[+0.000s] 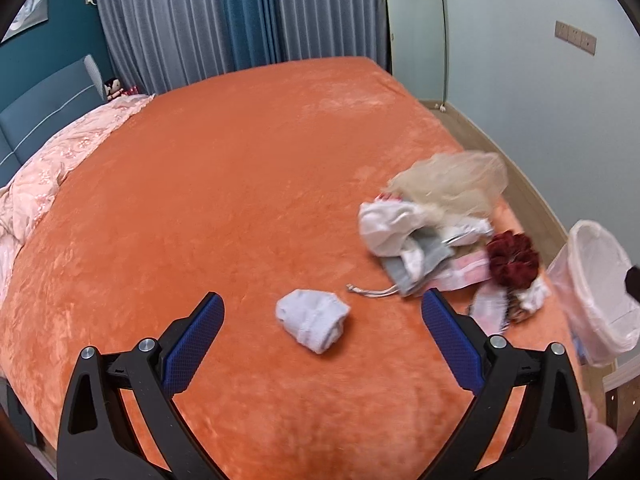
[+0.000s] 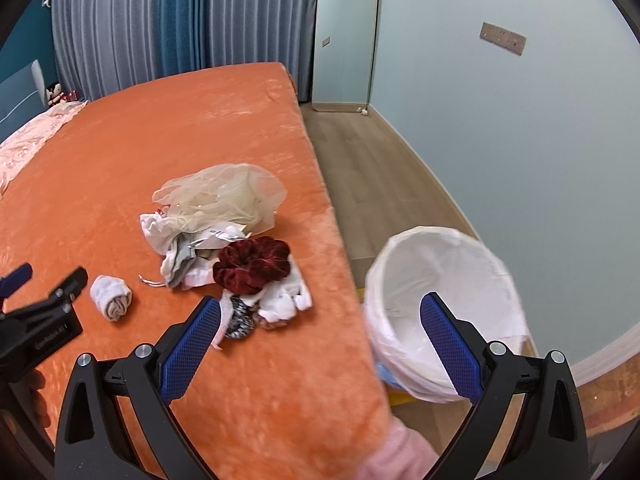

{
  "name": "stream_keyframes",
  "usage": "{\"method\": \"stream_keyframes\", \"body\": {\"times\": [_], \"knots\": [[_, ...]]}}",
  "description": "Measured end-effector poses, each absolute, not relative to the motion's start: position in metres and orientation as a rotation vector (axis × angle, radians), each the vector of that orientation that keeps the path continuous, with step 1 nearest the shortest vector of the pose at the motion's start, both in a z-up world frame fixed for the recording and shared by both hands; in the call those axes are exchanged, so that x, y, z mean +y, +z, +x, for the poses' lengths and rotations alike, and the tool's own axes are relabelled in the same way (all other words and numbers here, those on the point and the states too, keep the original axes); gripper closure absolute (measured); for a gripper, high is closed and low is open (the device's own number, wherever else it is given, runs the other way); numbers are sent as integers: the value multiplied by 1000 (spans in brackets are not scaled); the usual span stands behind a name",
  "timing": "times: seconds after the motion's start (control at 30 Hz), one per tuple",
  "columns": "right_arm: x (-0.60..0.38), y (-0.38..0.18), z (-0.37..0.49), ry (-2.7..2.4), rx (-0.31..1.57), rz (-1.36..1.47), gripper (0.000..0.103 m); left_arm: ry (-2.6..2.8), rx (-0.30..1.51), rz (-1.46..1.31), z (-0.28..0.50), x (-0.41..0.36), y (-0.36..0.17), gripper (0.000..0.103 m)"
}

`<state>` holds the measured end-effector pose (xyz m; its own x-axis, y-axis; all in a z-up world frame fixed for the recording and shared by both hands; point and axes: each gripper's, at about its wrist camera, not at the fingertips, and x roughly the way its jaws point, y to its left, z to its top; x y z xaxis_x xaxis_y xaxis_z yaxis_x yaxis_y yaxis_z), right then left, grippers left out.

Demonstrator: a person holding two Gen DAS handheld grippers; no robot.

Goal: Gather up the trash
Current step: 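Grasp the white sock with the left tool while the right tool grasps the red scrunchie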

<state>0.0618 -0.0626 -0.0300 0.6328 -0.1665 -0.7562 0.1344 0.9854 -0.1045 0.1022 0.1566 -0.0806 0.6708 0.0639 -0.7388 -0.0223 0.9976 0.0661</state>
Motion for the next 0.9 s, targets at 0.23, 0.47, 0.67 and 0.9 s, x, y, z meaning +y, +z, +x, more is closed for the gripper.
{"method": "stream_keyframes", "body": {"times": [0.23, 0.47, 0.67, 0.9], "knots": [[-45, -59, 93, -172, 902, -36, 7, 27, 948, -65, 133, 191, -127, 11], [-33, -82, 118, -169, 931, -42, 9, -4, 1010, -150, 149, 205, -153, 25], [-33, -100, 136, -164, 969, 0, 17, -23, 1056, -184, 157, 205, -168, 45], [-31, -117, 152, -133, 1006, 45, 35, -18, 1056, -201, 161, 206, -172, 59]]}}
